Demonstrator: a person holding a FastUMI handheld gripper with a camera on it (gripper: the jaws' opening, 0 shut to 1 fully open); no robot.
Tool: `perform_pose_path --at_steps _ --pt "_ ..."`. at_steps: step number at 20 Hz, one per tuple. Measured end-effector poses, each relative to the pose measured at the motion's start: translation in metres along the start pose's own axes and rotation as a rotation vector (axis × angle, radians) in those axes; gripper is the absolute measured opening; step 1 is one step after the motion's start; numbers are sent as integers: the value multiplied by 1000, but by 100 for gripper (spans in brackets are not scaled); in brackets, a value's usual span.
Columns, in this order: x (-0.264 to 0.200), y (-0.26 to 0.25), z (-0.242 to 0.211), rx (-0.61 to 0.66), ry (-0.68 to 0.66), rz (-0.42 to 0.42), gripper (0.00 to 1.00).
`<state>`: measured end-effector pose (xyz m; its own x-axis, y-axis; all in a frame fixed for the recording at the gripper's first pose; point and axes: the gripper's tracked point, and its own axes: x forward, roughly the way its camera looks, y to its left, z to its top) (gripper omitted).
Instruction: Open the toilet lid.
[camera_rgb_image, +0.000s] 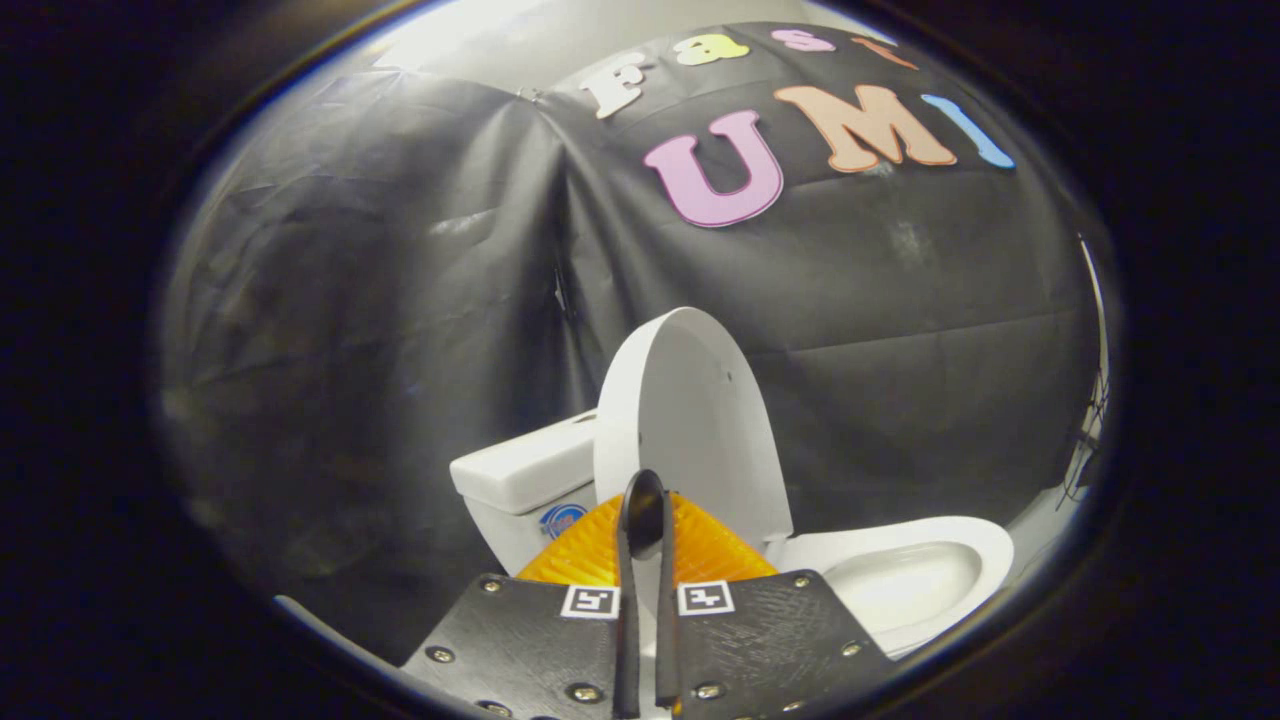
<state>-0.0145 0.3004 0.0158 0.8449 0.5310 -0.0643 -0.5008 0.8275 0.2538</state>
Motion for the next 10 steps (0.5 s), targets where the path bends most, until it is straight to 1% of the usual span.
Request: perform_pose_path --at_steps 9,10 --pt "7 10 -3 -12 -2 11 7" --pt "6 13 -3 -16 -1 23 7"
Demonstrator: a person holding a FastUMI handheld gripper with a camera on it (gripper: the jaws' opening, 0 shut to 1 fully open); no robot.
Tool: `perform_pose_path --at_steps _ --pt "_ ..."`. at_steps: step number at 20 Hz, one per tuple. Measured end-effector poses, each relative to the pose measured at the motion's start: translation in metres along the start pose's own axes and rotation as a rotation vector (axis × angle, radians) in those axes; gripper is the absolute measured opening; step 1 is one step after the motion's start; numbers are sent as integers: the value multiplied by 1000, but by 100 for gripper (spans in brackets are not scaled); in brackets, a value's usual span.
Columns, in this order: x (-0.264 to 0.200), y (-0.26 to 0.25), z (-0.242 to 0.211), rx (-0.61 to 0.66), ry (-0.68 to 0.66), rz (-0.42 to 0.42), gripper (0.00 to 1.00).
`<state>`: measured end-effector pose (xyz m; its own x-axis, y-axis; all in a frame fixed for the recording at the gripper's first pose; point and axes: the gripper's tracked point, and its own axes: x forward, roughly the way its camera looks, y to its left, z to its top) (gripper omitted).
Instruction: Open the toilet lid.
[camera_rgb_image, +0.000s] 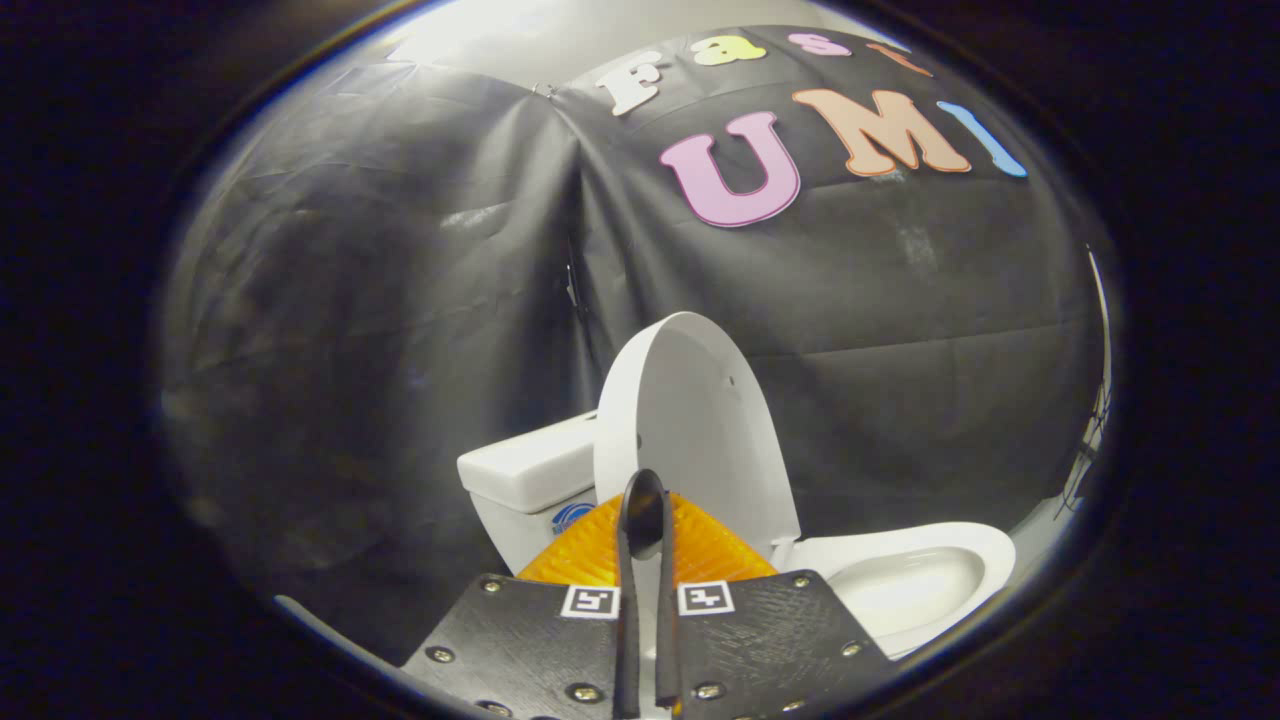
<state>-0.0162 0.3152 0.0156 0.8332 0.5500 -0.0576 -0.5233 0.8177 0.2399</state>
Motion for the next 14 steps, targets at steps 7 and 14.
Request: perform_pose_path --at_steps 7,14 --pt "-1 5 -4 38 44 44 22" --pt "-14 10 -2 49 90 81 52"
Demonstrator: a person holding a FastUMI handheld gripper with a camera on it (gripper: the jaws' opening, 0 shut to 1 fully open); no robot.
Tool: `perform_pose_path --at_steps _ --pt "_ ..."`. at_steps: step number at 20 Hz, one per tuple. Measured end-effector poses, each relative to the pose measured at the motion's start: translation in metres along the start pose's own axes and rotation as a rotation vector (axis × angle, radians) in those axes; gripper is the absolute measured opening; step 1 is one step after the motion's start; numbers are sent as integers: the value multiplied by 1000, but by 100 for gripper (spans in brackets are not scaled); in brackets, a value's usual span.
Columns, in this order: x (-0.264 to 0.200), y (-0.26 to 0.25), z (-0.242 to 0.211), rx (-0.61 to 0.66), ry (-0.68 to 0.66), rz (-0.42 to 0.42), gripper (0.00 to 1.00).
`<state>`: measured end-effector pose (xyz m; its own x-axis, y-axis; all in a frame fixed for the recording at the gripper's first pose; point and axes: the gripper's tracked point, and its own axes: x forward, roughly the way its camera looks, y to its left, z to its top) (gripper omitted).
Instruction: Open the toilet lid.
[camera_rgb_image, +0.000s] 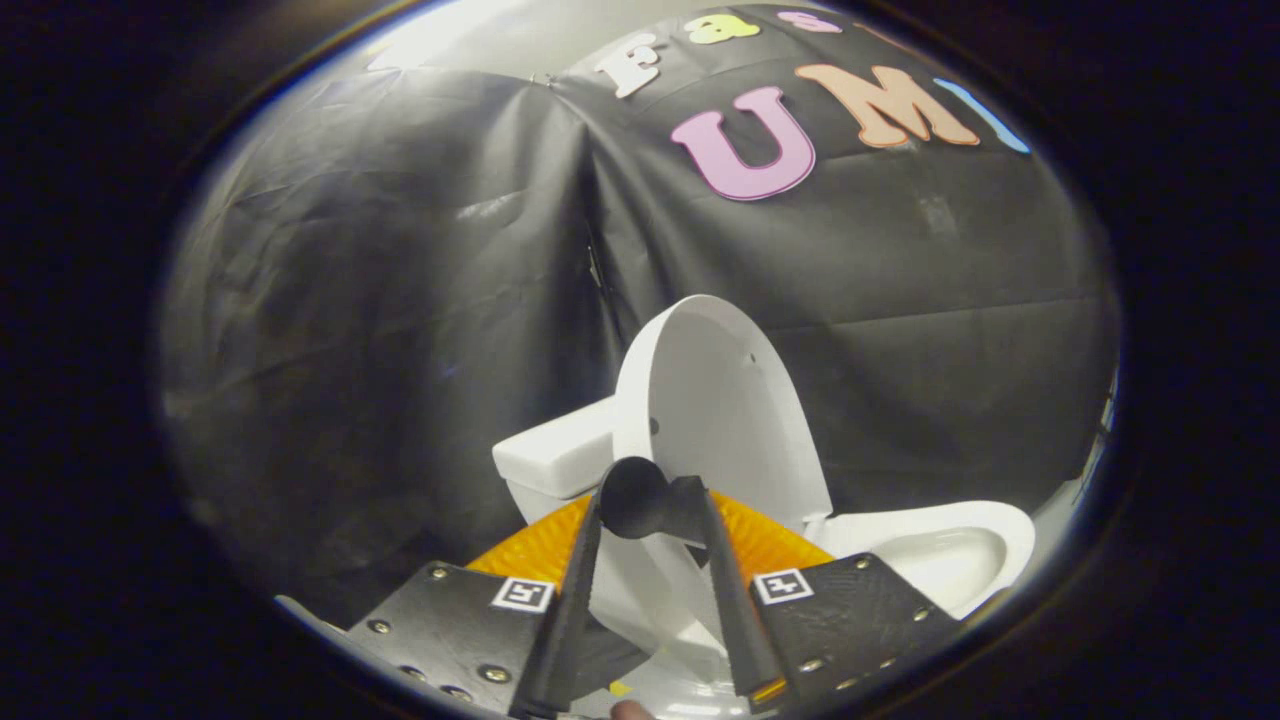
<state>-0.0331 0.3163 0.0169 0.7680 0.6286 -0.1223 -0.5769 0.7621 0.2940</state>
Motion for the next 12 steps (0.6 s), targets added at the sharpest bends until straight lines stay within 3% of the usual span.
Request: perform_pose_path --at_steps 2,4,12 --pt "-6 4 4 -15 1 7 63" --pt "-13 0 6 -35 -4 -6 85" --pt "-48 -29 32 -29 -43 -66 88"
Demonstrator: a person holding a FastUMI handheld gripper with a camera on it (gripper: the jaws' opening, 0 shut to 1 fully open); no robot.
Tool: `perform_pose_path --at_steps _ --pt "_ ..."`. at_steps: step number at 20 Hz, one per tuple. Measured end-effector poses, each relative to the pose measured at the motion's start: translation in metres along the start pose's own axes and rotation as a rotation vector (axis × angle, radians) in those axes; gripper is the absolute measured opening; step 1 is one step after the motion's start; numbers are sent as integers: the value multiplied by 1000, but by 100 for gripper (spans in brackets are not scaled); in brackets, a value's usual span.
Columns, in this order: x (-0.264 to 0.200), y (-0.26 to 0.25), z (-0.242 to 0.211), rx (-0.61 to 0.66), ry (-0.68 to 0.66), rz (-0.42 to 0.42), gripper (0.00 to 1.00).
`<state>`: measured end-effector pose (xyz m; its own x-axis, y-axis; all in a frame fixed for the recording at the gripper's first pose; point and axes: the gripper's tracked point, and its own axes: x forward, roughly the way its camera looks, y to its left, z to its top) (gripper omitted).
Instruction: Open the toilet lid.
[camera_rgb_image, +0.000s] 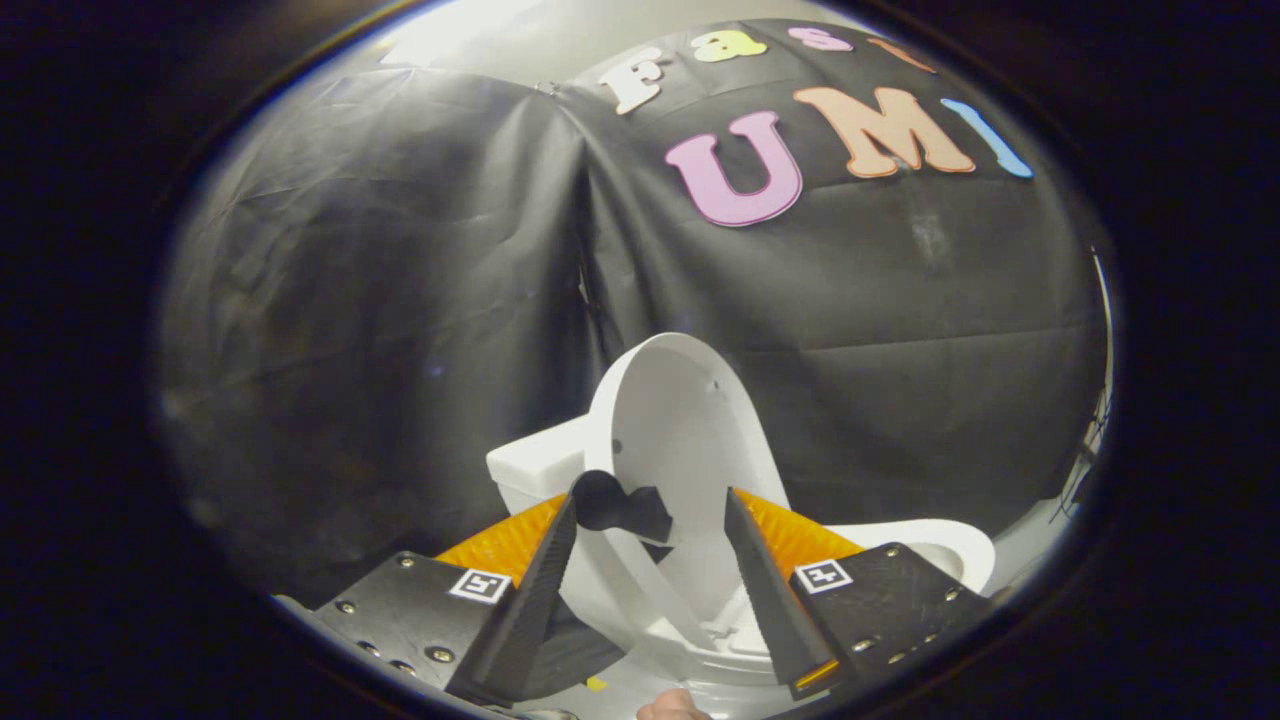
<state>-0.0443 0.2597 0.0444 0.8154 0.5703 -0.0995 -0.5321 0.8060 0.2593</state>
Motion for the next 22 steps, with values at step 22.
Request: perform_pose_path --at_steps 22 --pt "-73 -80 22 -244 -54 -263 87"
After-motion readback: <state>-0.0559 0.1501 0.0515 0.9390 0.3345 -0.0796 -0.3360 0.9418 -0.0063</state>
